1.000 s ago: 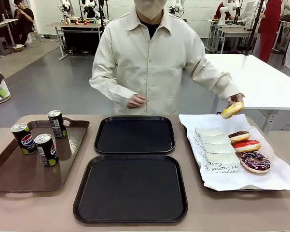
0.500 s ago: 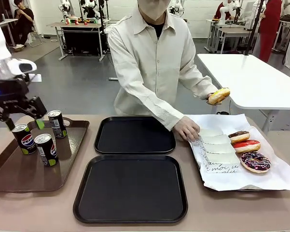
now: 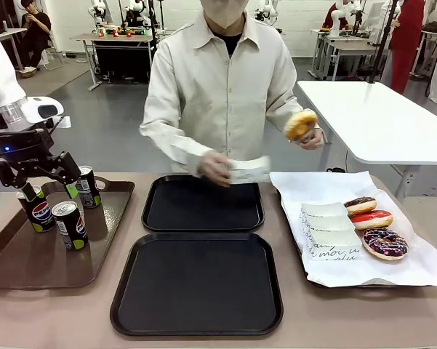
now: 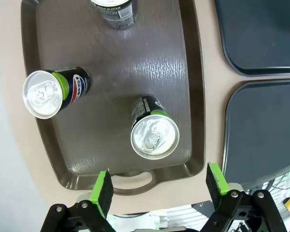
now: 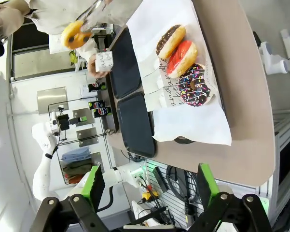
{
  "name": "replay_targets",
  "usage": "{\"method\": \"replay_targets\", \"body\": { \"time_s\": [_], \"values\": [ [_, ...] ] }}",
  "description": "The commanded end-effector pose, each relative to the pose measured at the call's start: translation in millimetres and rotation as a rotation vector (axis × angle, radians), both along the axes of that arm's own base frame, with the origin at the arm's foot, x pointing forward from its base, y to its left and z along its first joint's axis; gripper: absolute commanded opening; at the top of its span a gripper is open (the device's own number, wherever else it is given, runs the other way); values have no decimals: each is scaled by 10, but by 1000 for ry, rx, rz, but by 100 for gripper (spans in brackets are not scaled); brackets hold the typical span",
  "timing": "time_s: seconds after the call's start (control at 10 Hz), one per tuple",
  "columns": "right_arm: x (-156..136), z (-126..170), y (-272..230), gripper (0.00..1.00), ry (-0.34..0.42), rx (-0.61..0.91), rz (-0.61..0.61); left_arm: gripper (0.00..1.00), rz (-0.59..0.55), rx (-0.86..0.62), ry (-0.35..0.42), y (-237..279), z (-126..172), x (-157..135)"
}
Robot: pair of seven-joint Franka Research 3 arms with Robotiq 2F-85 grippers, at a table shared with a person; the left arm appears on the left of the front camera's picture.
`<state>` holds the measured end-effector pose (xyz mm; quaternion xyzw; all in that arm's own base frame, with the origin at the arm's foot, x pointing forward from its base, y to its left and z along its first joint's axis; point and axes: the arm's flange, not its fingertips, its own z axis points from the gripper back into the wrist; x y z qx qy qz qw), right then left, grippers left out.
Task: Set up donuts and drinks on trays.
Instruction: Pick up one Pepsi coke and place it on the Flat Tray.
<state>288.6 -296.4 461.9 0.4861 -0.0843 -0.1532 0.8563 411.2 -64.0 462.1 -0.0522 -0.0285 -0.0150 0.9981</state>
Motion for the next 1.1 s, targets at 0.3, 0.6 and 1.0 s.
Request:
{"method": "replay_targets", "body": {
  "time_s": [0.3,0.6,1.0],
  "values": [
    [7,8,-16,100,-17,21,0,100,0,-1,15,10,15,-7],
    [7,8,-16,100,-17,21,0,100,35,-32,1,-84,-251,212],
    [7,8,-16,100,-17,21,0,100,45,103,-26,-198,-478,381]
  ]
}}
